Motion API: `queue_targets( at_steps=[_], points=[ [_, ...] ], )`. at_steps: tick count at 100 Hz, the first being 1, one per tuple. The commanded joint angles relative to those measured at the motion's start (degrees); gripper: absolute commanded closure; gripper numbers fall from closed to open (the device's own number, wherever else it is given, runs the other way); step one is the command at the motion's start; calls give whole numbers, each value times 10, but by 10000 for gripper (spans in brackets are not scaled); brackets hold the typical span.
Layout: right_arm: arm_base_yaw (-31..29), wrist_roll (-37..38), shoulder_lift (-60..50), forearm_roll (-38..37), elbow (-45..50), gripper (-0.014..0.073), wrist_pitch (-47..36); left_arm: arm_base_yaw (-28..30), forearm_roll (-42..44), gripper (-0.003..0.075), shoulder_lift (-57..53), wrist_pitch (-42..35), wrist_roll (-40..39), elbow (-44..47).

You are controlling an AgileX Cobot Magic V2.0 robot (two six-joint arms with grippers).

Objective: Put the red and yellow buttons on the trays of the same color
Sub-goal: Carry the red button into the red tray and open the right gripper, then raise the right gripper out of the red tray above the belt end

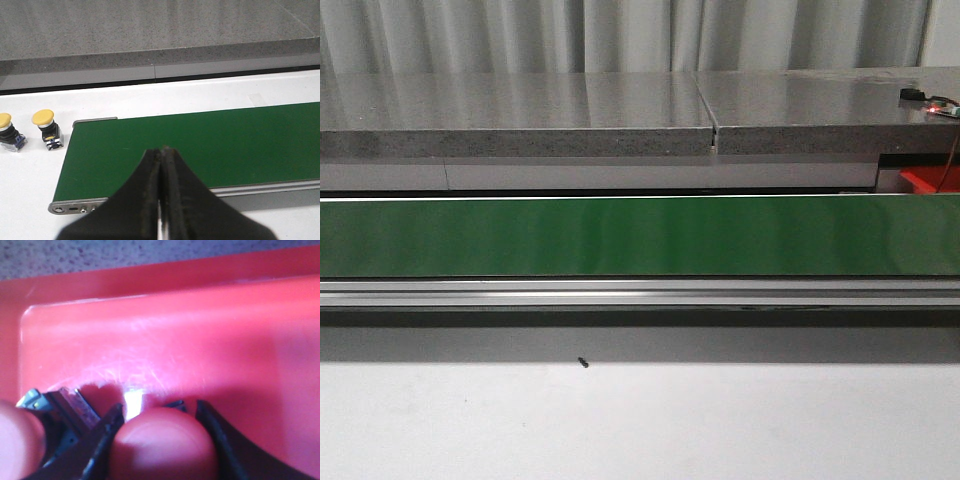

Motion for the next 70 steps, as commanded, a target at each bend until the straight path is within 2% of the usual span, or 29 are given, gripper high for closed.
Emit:
queue_targets(
  at_steps=[1,13,30,40,70],
  points=[
    [-2,-4,-34,13,-18,450,-21,-4,-7,741,4,-44,-4,-15],
    [-2,-4,-34,13,-18,414,-21,-4,-7,741,4,-44,-4,-15],
    [-2,-4,-34,13,-18,218,-18,-4,-7,741,4,-44,-4,-15],
    [-2,-4,-36,13,-20,141,-20,-4,-7,741,4,-44,-4,-15],
    [-2,-4,-70,13,-23,132,-28,-4,-7,741,4,-44,-4,-15]
  ],
)
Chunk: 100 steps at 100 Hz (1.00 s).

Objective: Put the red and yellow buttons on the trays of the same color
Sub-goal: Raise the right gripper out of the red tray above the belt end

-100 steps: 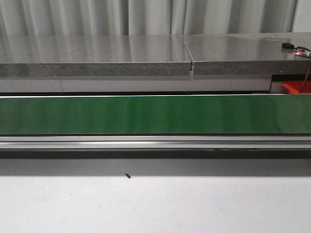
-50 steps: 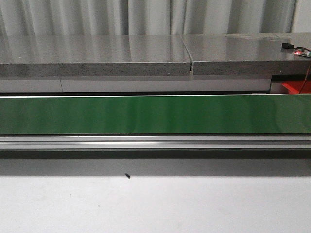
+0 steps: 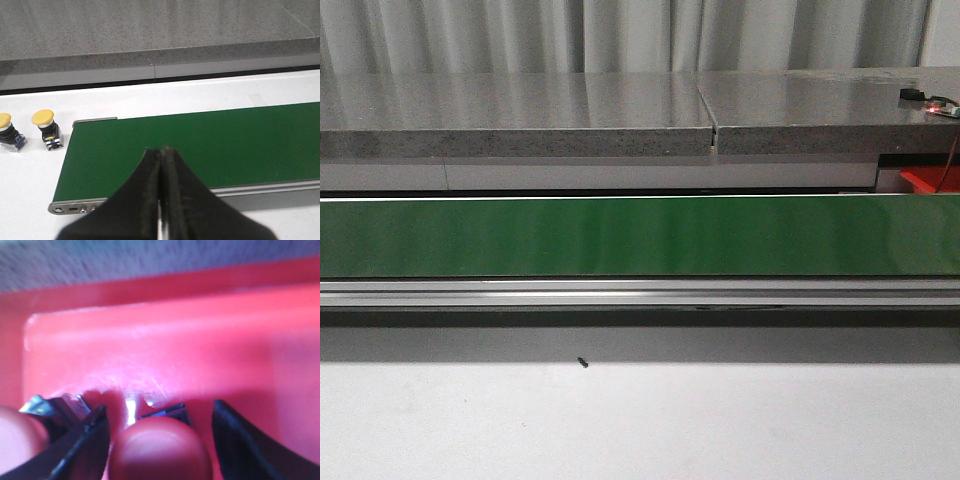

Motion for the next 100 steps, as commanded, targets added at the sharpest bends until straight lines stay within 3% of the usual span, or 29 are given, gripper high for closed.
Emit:
queue_targets(
  at_steps=[1,53,83,100],
  points=[
    [-2,-4,-64,9,-21,132,-23,-4,-7,741,4,-44,-4,-15],
    [14,-4,-193,27,-21,136,60,-4,-7,741,4,-44,-4,-15],
    [105,-3,-294,26,-13,136,110,-4,-7,741,4,-44,-4,-15],
    [181,1,-356,8,37,137,98,-4,-7,741,4,-44,-4,-15]
  ],
)
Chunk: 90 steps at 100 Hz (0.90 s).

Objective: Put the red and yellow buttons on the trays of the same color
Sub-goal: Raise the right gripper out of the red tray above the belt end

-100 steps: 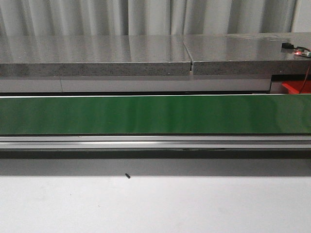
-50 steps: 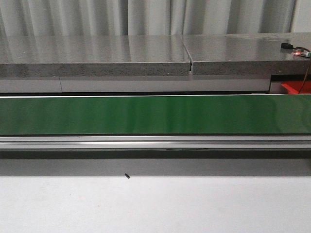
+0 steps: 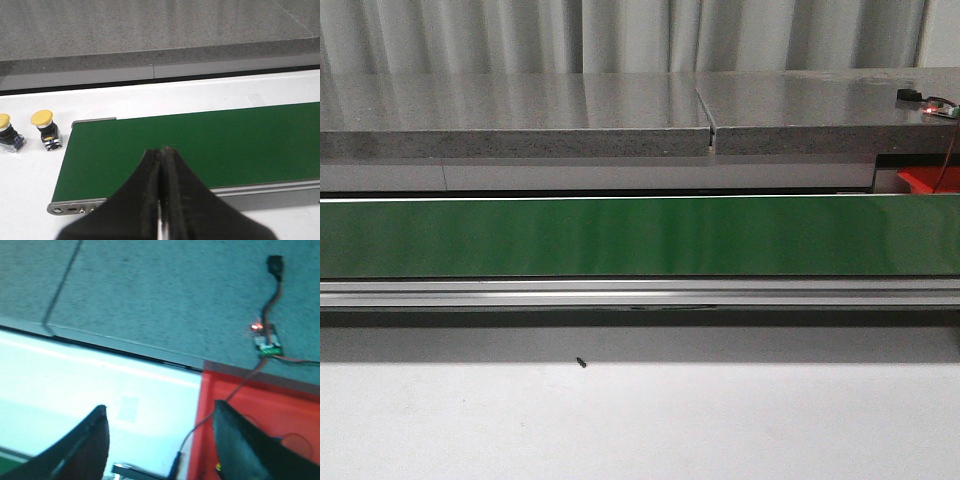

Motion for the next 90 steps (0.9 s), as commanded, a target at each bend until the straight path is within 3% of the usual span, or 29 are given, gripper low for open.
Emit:
queue_targets(
  at_steps=[1,28,71,90],
  points=[
    [34,1,-66,-4,17,137,-34,-4,-7,741,4,-44,-4,-15],
    [134,34,-210,-67,210,137,-128,-4,-7,741,4,-44,-4,-15],
    [133,72,-477,-79,538,137,-249,-4,-7,741,4,-44,-4,-15],
    [124,106,-566,-118,635,137,-244,-4,-7,741,4,-44,-4,-15]
  ],
)
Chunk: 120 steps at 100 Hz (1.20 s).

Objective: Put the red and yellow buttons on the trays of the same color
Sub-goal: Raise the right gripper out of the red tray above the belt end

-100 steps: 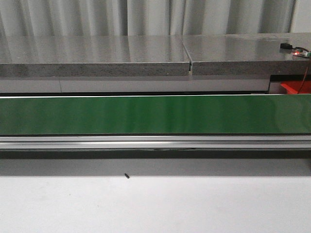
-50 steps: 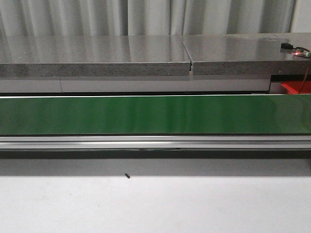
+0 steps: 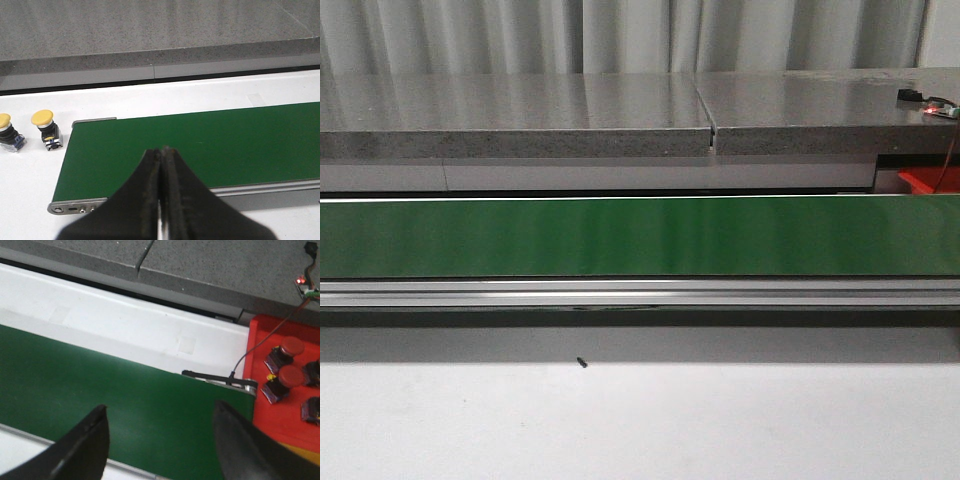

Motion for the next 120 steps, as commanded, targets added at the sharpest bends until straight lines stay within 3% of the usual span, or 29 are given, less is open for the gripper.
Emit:
queue_targets(
  at_steps=[1,18,26,58,120],
  points=[
    [-9,17,-46,-19,24,137,-37,-4,-7,741,4,-44,-4,-15],
    [-26,21,-111,-21,89,144,-34,-4,-7,741,4,-44,-4,-15],
    [-28,21,-138,-21,108,198,-32,-4,-7,741,4,-44,-4,-15],
    [-28,21,-181,-21,128,664,3,-4,-7,741,4,-44,-4,-15],
    [-28,21,-181,-21,128,662,3,-4,-7,741,4,-44,-4,-14]
  ],
)
